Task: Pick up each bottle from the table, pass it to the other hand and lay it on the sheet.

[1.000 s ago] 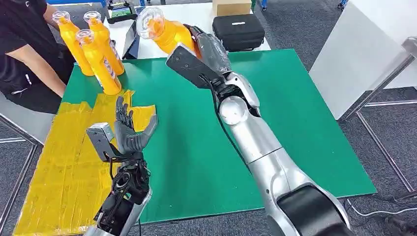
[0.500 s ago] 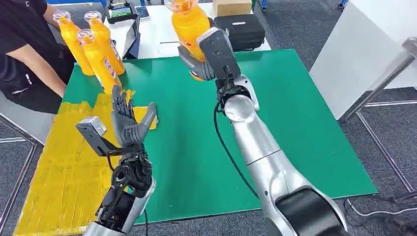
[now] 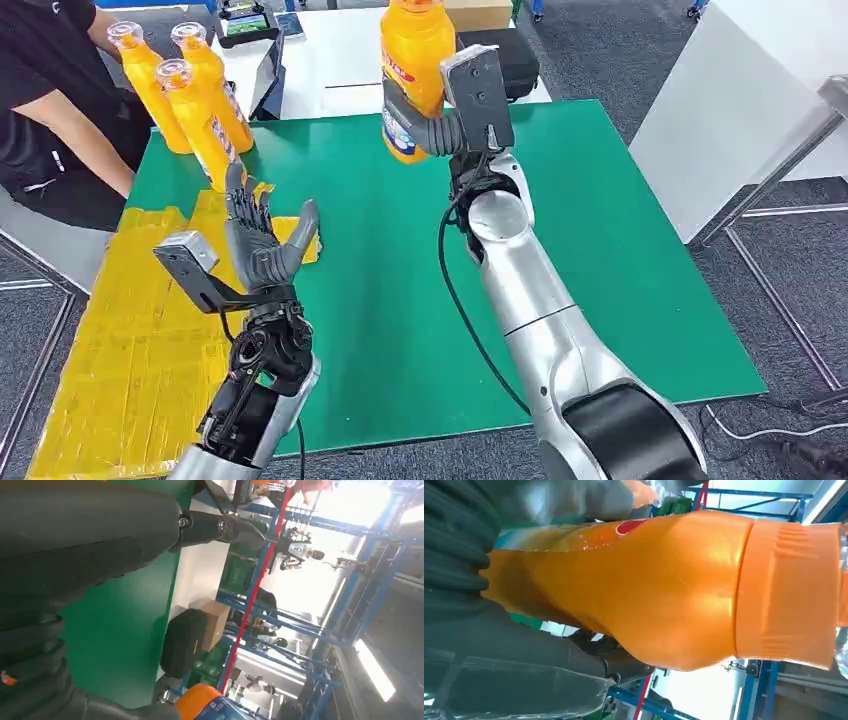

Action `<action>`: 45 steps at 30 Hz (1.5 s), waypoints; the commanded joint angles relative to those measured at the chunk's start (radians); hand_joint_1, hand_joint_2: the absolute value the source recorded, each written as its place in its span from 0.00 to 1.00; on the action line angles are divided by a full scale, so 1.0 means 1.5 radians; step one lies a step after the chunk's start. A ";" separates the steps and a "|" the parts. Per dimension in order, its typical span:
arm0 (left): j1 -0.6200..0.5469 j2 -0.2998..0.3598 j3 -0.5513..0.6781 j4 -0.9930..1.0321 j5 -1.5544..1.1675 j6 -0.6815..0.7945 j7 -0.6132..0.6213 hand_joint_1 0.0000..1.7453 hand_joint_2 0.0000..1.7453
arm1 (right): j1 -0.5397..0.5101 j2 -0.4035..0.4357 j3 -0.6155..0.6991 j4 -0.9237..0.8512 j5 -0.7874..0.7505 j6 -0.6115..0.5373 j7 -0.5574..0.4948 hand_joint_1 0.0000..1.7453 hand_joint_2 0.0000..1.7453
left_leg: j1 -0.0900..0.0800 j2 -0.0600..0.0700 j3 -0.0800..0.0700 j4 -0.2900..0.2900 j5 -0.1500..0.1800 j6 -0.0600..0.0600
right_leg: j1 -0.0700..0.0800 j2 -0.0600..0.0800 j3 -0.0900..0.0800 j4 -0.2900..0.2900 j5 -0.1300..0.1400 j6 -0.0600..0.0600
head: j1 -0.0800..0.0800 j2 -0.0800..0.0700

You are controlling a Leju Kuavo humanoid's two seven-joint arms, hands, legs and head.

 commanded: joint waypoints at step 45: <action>-0.109 -0.036 -0.053 0.312 -0.076 0.070 -0.085 0.00 1.00 | -0.086 -0.002 0.128 0.245 -0.229 0.156 0.026 1.00 1.00 | 0.000 0.001 0.003 0.001 -0.002 -0.001 | 0.000 -0.001 0.003 0.001 -0.002 0.000 | 0.000 0.000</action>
